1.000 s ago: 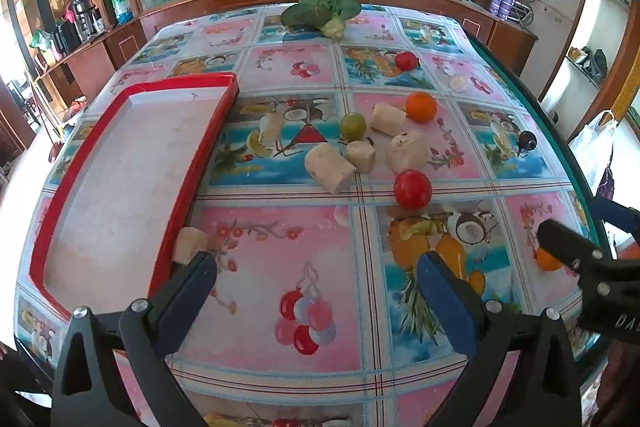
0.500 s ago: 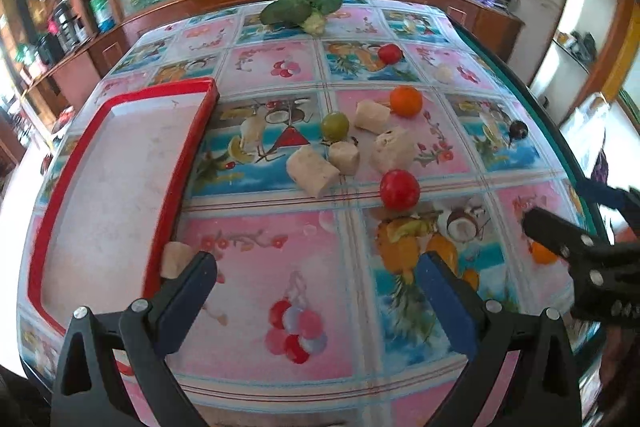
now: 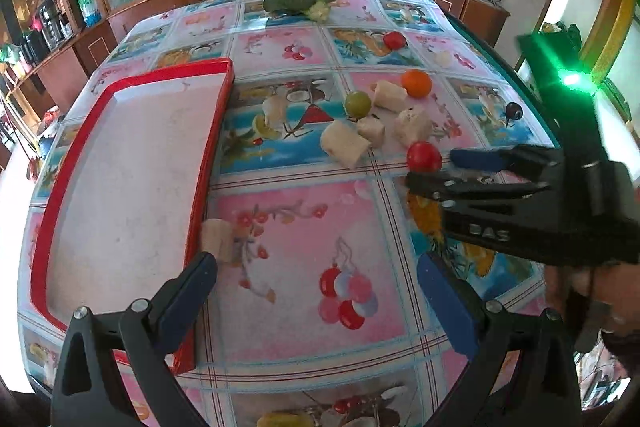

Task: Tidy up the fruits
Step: 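Grasp the red tomato with the right tool while the left tool grasps a beige block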

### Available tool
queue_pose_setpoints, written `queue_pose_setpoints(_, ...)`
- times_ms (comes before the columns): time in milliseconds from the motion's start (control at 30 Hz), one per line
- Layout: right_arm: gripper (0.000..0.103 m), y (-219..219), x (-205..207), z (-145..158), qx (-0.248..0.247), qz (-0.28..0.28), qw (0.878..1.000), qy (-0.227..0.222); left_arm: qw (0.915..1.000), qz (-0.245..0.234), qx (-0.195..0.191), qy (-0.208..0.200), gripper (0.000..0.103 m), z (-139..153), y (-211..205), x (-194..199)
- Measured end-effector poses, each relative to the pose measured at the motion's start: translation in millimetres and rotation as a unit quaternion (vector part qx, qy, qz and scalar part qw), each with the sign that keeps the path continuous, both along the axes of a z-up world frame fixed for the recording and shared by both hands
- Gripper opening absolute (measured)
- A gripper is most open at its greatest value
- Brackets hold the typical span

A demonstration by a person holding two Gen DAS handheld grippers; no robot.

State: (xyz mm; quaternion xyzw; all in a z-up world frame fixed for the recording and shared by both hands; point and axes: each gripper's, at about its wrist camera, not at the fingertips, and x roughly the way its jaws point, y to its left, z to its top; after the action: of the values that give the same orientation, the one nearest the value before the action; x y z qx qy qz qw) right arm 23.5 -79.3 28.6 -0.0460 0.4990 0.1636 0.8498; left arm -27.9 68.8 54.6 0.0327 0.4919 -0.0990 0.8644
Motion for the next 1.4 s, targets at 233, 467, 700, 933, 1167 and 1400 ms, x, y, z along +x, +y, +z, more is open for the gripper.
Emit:
queue_pose_setpoints(233, 0.032, 5, 5, -5, 0.005, 0.008, 1.000, -0.004, 0.9996, -0.028, -0.003, -0.007, 0.101, 0, -13, 14)
queue_pose_setpoints(467, 0.032, -15, -2, 9, 0.004, -0.014, 1.000, -0.025, 0.9979, -0.040, -0.049, 0.016, 0.093, -6, -30, 49)
queue_pose_setpoints(700, 0.032, -42, -10, 17, 0.001, -0.036, 0.999, -0.028, 0.9948, -0.051, -0.066, 0.058, 0.079, -28, -39, 85)
queue_pose_setpoints(933, 0.032, -50, -14, 17, 0.012, -0.037, 0.999, -0.019, 0.9942, -0.091, -0.030, 0.048, 0.049, -37, -39, 93)
queue_pose_setpoints(1167, 0.032, -52, -15, 14, 0.023, -0.037, 0.999, -0.008, 0.9955, -0.084, -0.032, 0.030, 0.038, -39, -35, 95)
queue_pose_setpoints(1400, 0.032, -50, -21, 15, 0.018, -0.033, 0.999, -0.009, 0.9947, -0.078, -0.058, 0.033, 0.038, -36, -41, 75)
